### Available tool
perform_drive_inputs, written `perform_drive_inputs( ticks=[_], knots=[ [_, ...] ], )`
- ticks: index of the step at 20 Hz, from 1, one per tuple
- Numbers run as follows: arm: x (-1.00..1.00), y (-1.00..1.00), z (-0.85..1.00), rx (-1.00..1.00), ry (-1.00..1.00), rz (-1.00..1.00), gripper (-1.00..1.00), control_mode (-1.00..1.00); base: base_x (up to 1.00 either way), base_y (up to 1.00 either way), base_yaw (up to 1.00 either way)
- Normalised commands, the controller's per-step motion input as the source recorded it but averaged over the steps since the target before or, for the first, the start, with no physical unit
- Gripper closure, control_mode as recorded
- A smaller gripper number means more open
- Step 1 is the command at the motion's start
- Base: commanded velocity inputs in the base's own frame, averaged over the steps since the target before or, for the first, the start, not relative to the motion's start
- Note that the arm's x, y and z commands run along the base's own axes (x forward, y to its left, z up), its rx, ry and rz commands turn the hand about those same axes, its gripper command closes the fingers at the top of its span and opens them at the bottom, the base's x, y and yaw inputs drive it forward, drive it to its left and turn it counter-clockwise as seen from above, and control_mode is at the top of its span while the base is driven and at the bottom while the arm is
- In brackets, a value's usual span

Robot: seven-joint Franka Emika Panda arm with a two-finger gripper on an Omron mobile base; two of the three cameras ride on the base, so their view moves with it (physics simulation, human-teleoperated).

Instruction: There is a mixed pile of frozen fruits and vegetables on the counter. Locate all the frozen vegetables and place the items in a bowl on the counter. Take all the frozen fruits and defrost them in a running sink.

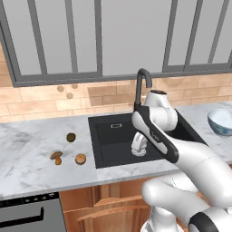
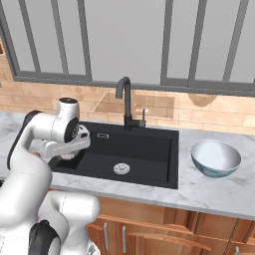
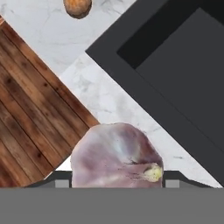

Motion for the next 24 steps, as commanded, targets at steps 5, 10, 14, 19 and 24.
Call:
perform_drive_inputs(
  ticks=[5, 10, 14, 19, 24],
  knots=[
    [0.0, -0.35, 0.05, 0.0, 0.0, -0.11, 1.0, -1.0, 0.0, 0.0, 0.0],
    [0.01, -0.37, 0.01, 0.0, 0.0, -0.12, 1.0, -1.0, 0.0, 0.0, 0.0],
    [0.03, -0.29, 0.0, 0.0, 0.01, -0.16, 1.0, -1.0, 0.0, 0.0, 0.0],
    [0.03, -0.28, 0.0, 0.0, 0.02, -0.17, 1.0, -1.0, 0.0, 0.0, 0.0],
    [0.03, -0.35, 0.03, 0.0, 0.02, -0.13, 1.0, -1.0, 0.0, 0.0, 0.0]
  ],
)
